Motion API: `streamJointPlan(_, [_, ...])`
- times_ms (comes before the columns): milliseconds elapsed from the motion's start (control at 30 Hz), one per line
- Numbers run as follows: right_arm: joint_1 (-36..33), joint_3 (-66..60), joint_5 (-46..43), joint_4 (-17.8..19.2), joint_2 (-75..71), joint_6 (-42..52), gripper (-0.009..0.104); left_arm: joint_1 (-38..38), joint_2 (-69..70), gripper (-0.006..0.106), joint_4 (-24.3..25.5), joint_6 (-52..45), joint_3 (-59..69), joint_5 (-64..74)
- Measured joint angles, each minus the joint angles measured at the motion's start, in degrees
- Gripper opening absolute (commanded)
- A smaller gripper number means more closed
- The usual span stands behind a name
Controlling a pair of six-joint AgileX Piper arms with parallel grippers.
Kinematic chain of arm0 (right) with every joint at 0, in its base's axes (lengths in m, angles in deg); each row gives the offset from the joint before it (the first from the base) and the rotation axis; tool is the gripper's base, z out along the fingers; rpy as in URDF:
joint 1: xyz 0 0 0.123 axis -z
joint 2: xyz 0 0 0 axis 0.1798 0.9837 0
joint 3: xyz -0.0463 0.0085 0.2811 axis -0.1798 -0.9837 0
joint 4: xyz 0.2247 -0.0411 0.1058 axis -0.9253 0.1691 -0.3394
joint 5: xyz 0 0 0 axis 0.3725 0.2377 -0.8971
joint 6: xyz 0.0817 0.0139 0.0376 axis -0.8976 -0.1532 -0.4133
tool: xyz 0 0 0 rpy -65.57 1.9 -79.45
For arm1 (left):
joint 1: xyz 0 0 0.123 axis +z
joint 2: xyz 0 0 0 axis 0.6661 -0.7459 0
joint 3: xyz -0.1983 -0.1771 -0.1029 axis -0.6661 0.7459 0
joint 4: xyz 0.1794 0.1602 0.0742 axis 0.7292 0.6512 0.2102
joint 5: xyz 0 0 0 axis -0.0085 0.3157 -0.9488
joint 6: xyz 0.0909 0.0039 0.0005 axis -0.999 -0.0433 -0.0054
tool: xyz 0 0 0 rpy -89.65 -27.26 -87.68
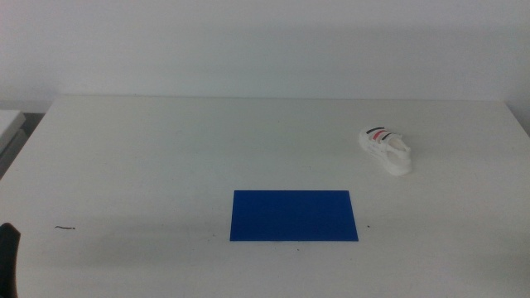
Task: Use one arm to grab the shoe from the table and place it on the mat.
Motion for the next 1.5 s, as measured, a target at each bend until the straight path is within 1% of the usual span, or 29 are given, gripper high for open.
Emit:
streamJointPlan(133, [0.0, 7.63, 9.33, -1.68, 0.92, 0.0, 0.09, 0.0, 0.0, 0.094, 0.0, 0.0, 0.0, 0.0])
streamJointPlan(200, [0.0, 13.87, 13.3, -1.96, 4.47, 0.0, 0.09, 0.0, 0.0, 0.094, 0.0, 0.0, 0.0, 0.0])
streamJointPlan(267, [-0.12, 19.68, 15.29, -1.72, 10.1, 0.0, 0.09, 0.0, 0.0, 0.094, 0.0, 0.0, 0.0, 0.0])
streamJointPlan(367, [-0.65, 27.72, 16.34, -0.13, 21.3, 0.0, 0.09, 0.0, 0.0, 0.094, 0.0, 0.0, 0.0, 0.0])
streamJointPlan(467, [-2.2, 36.15, 17.51, -0.02, 32.35, 0.0, 0.09, 0.0, 0.0, 0.094, 0.0, 0.0, 0.0, 0.0])
streamJointPlan(633, [-6.55, 50.88, 24.93, 0.4, 52.1, 1.78, 0.09, 0.0, 0.0, 0.094, 0.0, 0.0, 0.0, 0.0])
streamJointPlan(733, [-7.19, 59.55, 27.87, 0.59, 63.3, 3.42, 0.09, 0.0, 0.0, 0.094, 0.0, 0.0, 0.0, 0.0])
streamJointPlan(900, [-7.32, 70.83, 30.78, 0.63, 77.67, 4.5, 0.09, 0.0, 0.0, 0.094, 0.0, 0.0, 0.0, 0.0])
streamJointPlan(967, [-7.45, 74.86, 31.4, 0.51, 83.43, 6.63, 0.09, 0.0, 0.0, 0.094, 0.0, 0.0, 0.0, 0.0])
streamJointPlan(1033, [-7.54, 79.5, 32.76, -0.12, 89.38, 10.81, 0.09, 0.0, 0.0, 0.094, 0.0, 0.0, 0.0, 0.0])
streamJointPlan(1100, [-7.66, 84.13, 35.38, -2.13, 94.81, 15.31, 0.09, 0.0, 0.0, 0.094, 0.0, 0.0, 0.0, 0.0])
streamJointPlan(1233, [-7.89, 93.58, 40.77, -4.83, 105.87, 22.02, 0.09, 0.0, 0.0, 0.094, 0.0, 0.0, 0.0, 0.0])
streamJointPlan(1333, [-7.89, 99.2, 43.02, -4.83, 112.87, 24.02, 0.09, 0.0, 0.0, 0.094, 0.0, 0.0, 0.0, 0.0])
streamJointPlan(1500, [-7.89, 104.66, 43.13, -4.83, 121.28, 25.75, 0.09, 0.0, 0.0, 0.094, 0.0, 0.0, 0.0, 0.0])
